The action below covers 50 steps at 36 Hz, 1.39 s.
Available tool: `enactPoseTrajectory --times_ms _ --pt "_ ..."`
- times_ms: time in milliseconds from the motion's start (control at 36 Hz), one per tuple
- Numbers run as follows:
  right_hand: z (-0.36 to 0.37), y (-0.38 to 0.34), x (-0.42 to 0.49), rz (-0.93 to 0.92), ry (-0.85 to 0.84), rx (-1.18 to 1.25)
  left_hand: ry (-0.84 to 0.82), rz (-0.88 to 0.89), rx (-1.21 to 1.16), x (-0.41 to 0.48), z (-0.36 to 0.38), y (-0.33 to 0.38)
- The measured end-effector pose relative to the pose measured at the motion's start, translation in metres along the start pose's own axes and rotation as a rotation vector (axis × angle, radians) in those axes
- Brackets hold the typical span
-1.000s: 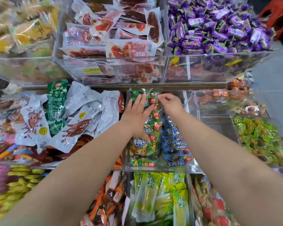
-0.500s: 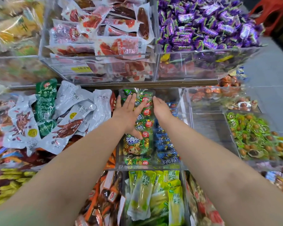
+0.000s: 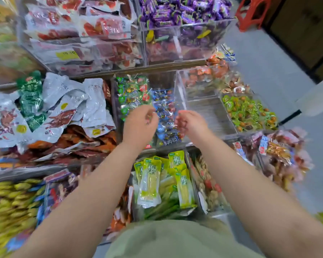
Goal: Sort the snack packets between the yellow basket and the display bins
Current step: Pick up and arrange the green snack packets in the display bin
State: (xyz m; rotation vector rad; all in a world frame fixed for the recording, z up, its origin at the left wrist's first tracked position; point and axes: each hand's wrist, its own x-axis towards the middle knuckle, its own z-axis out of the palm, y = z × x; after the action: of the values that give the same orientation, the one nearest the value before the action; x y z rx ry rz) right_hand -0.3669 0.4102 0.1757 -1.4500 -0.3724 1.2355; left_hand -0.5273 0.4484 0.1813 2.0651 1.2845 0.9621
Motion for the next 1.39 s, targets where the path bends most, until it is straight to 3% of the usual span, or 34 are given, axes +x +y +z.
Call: enactPoseTrajectory --times_ms 111,194,278,389,528,583,667,778,889,1111,1389 --pt "-0.047 0.031 -0.045 0.047 0.128 0.064 -0.250 -0.367 -0.333 -0.066 0.038 0.012" --pt "-0.089 0.073 -0.076 0.119 0.256 0.078 -0.561 -0.625 -0.314 -0.111 0.062 0.012" --pt "-0.134 0.126 -0.110 0.257 0.359 -0.079 -0.824 -0.909 -0.294 -0.155 0.079 0.002" --pt "-0.193 0.205 -0.169 0.564 0.451 -0.062 -1.029 -0.872 -0.051 -0.208 0.091 -0.022" --pt "-0.252 0.284 -0.265 0.793 0.548 -0.024 -1.343 -0.547 0.382 -0.260 0.088 -0.035" --pt "-0.270 0.302 -0.296 0.838 0.582 -0.042 -1.431 -0.510 0.473 -0.274 0.088 -0.032" --pt "-0.298 0.312 -0.327 0.866 0.631 0.027 -1.479 -0.449 0.523 -0.285 0.100 -0.024" --pt "-0.340 0.312 -0.363 0.856 0.668 0.095 -1.306 -0.654 0.505 -0.301 0.125 0.007" --pt "-0.385 0.310 -0.394 0.794 0.737 0.161 -1.313 -0.740 0.414 -0.319 0.169 0.040" --pt "-0.444 0.318 -0.437 0.753 0.887 0.360 -1.396 -0.561 0.341 -0.338 0.253 0.121" --pt "-0.465 0.328 -0.429 0.807 0.915 0.509 -1.474 -0.474 0.430 -0.310 0.331 0.170"
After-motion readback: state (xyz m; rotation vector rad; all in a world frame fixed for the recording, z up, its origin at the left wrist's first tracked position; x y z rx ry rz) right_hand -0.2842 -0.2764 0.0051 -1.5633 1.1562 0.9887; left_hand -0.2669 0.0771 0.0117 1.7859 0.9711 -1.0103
